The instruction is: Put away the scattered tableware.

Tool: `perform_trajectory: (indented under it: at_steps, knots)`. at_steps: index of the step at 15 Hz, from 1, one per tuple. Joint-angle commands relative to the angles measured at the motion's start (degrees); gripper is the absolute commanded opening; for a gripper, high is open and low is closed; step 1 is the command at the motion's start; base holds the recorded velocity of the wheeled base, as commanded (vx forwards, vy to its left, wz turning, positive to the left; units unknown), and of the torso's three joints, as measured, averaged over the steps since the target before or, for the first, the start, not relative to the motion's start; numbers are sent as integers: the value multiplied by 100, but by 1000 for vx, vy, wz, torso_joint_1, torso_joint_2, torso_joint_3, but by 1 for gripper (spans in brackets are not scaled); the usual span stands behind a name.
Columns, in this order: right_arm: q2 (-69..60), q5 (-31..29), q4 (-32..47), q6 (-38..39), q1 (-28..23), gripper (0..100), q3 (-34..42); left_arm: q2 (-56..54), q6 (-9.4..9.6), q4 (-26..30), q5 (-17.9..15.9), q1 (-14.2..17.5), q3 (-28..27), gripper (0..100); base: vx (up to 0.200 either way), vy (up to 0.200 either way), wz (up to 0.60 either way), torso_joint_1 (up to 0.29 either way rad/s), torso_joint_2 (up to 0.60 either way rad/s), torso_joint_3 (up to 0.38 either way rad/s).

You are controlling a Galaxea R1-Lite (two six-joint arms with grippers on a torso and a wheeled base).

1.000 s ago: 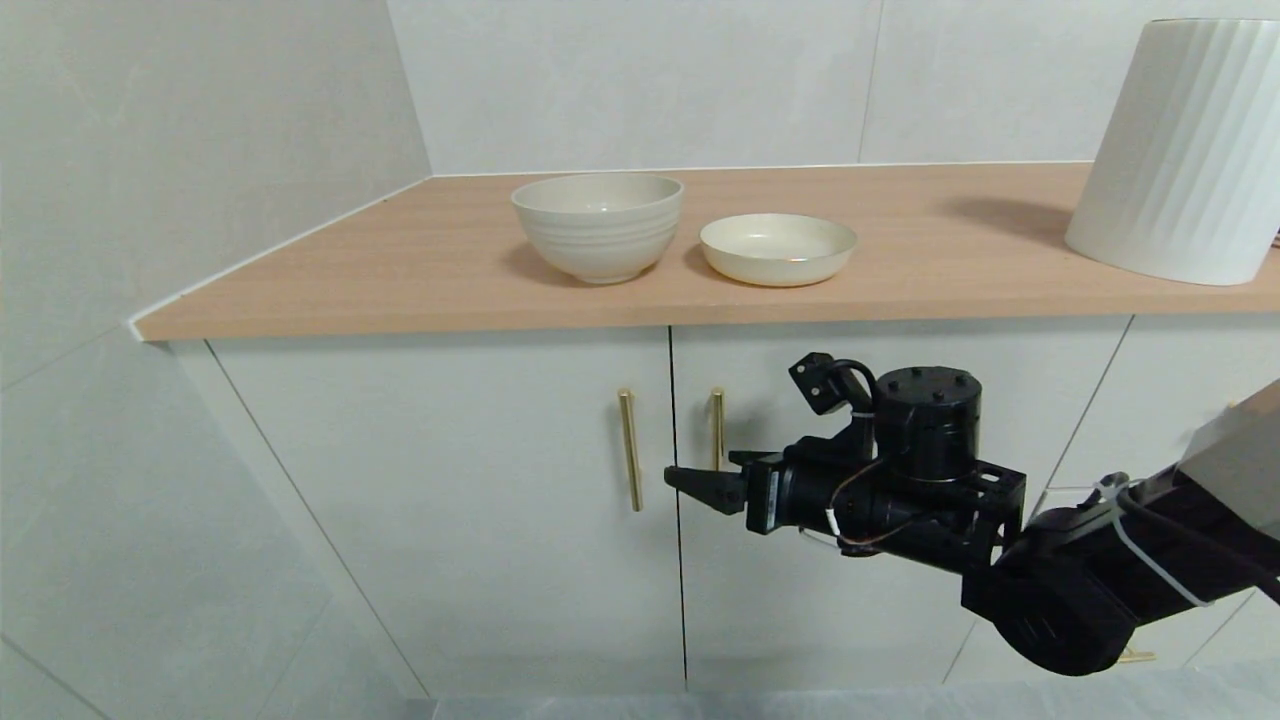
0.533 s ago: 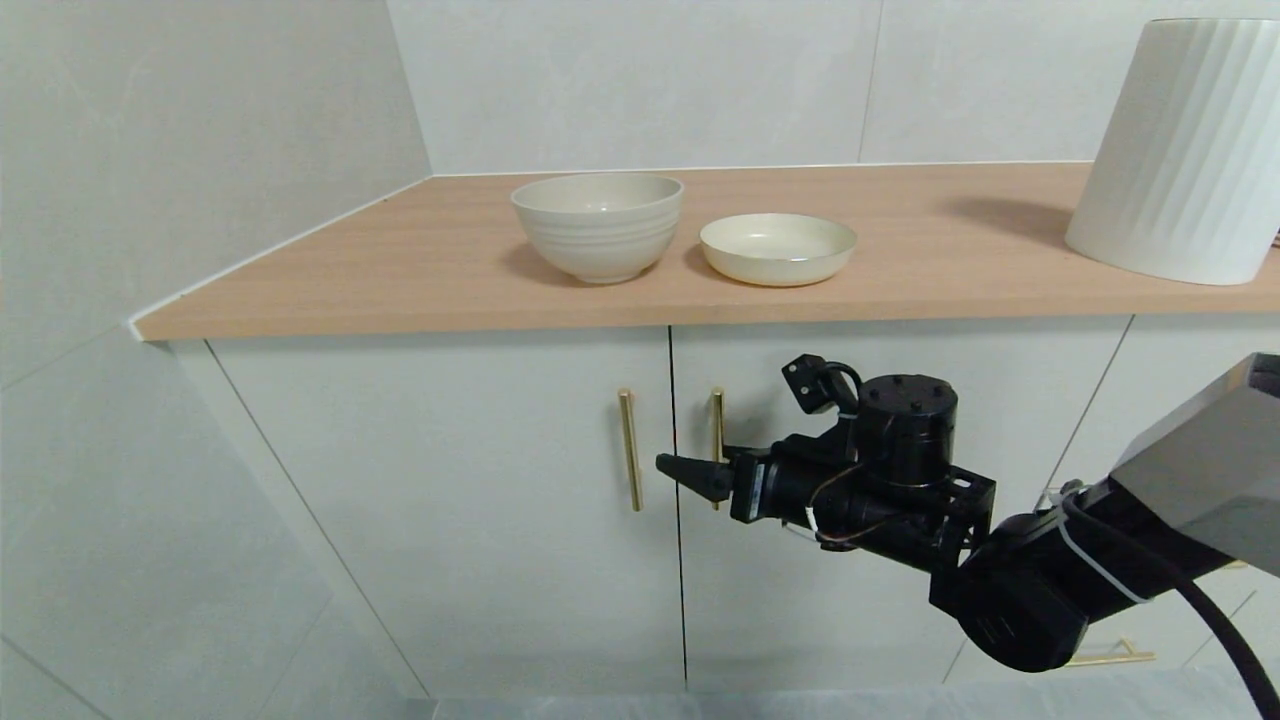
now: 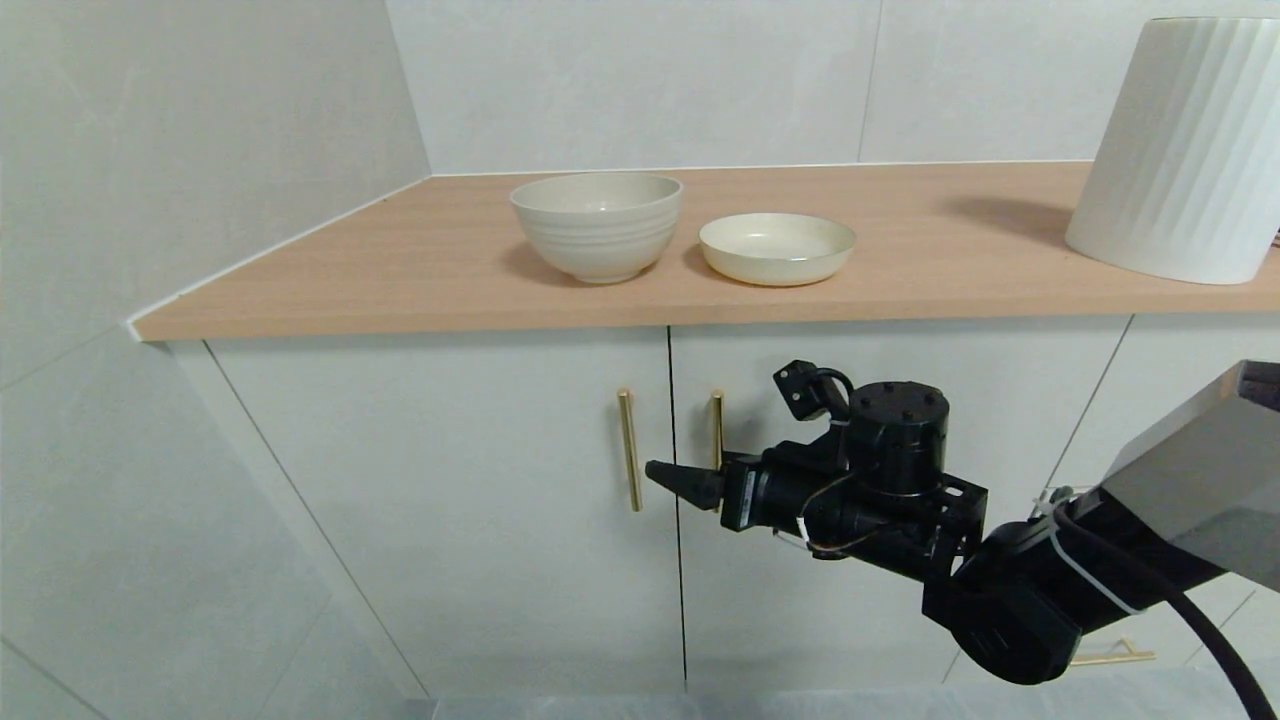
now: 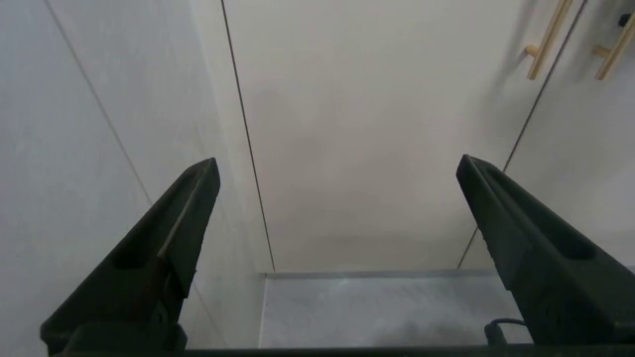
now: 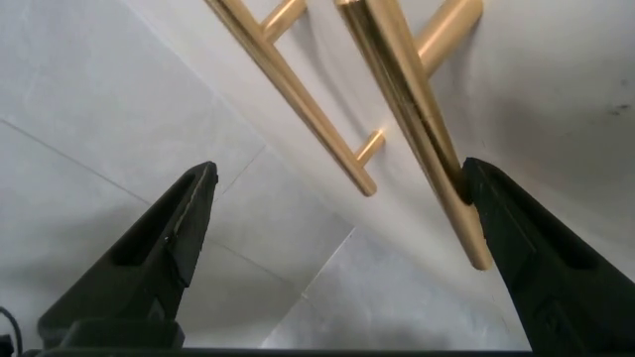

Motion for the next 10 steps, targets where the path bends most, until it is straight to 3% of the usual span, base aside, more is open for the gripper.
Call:
perform_trajectory:
  at_steps: [1,7,10]
  knots:
    - [-133,67,-2,133,45,100,82,9,4,-1,2,0,0,100,0,0,0,0,0,0]
    - [-731,955,50,274,53,100,653,9,-5,-1,2,0,0,100,0,0,0,0,0,0]
    - [-1214,1781,182,335,-17,100,1040,9,-5,-1,2,0,0,100,0,0,0,0,0,0]
